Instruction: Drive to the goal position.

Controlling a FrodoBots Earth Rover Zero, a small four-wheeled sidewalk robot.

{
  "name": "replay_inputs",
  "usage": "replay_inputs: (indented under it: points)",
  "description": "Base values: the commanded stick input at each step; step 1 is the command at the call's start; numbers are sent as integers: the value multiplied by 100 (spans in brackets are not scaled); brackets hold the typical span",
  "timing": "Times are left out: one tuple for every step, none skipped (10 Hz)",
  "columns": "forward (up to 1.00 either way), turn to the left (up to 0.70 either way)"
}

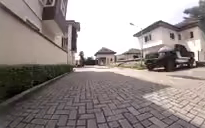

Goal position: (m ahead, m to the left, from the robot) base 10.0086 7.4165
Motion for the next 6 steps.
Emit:
replay_inputs:
  points:
    - [50,0]
    - [50,0]
    - [50,0]
    - [50,0]
    - [50,0]
    - [50,0]
